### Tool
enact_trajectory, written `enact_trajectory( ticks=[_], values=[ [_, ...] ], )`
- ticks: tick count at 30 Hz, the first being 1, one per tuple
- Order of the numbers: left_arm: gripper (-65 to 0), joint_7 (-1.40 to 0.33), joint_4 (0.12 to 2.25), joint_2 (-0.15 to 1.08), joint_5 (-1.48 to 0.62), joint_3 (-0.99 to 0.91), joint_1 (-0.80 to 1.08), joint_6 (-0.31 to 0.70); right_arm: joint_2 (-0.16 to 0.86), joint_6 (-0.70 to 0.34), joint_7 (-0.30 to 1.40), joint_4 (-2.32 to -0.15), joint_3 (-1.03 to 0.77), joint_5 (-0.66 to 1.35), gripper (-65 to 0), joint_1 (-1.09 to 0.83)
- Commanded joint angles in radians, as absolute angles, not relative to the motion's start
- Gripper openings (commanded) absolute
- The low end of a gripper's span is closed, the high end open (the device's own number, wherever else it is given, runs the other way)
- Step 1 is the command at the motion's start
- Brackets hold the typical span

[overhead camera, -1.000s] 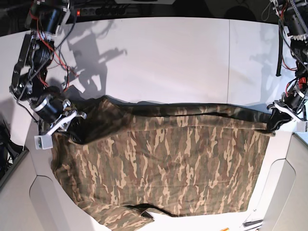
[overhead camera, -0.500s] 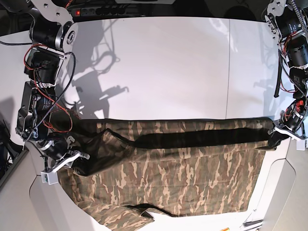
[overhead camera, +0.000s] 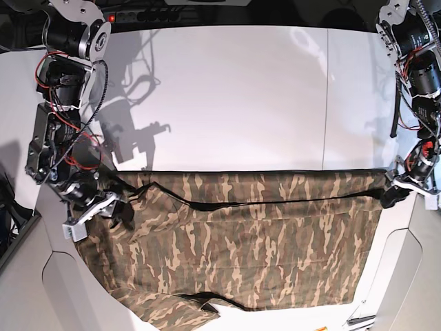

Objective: Fold the T-shirt properly
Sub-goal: 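Lift the hem with both grippers and fold it over toward the collar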

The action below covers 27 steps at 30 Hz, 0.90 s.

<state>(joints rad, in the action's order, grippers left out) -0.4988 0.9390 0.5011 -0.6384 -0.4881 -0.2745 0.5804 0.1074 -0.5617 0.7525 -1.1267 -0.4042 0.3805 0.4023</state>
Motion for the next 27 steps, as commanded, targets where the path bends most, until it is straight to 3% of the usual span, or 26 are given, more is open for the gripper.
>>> enact_trajectory(
  ticks=[1,6,11,16,21,27],
  values=[
    [-35.0,-0.504,0.961,0.527,-0.665,-0.521,-0.296,0.588,0.128,-0.572,0.754,-1.168,-0.416,0.4,-34.4,0.434],
    [-35.0,-0.643,0.961,0.532,-0.791,-0.624,-0.266,0.596,0.188,-0.544,0.789,-1.265,-0.464,0.4,-34.4,0.384],
    [-34.5,-0.609,0.961,0.528,-0.805,-0.628,-0.207,0.596,0.207,-0.527,0.765,-1.271,-0.543,0.4,-34.4,0.32],
    [-21.0,-0.596,0.961,0.503,-0.81,-0.623,-0.182,0.595,0.208,-0.476,0.687,-1.268,-0.601,0.408,-34.3,0.233],
    [-21.1,-0.524,0.953,0.467,-0.727,-0.557,-0.182,0.59,0.204,-0.475,0.629,-1.223,-0.602,0.453,-22.8,0.19],
    [-21.1,-0.443,0.947,0.439,-0.668,-0.452,-0.19,0.525,0.186,-0.467,0.562,-1.097,-0.598,0.453,-22.0,0.213]
  ],
)
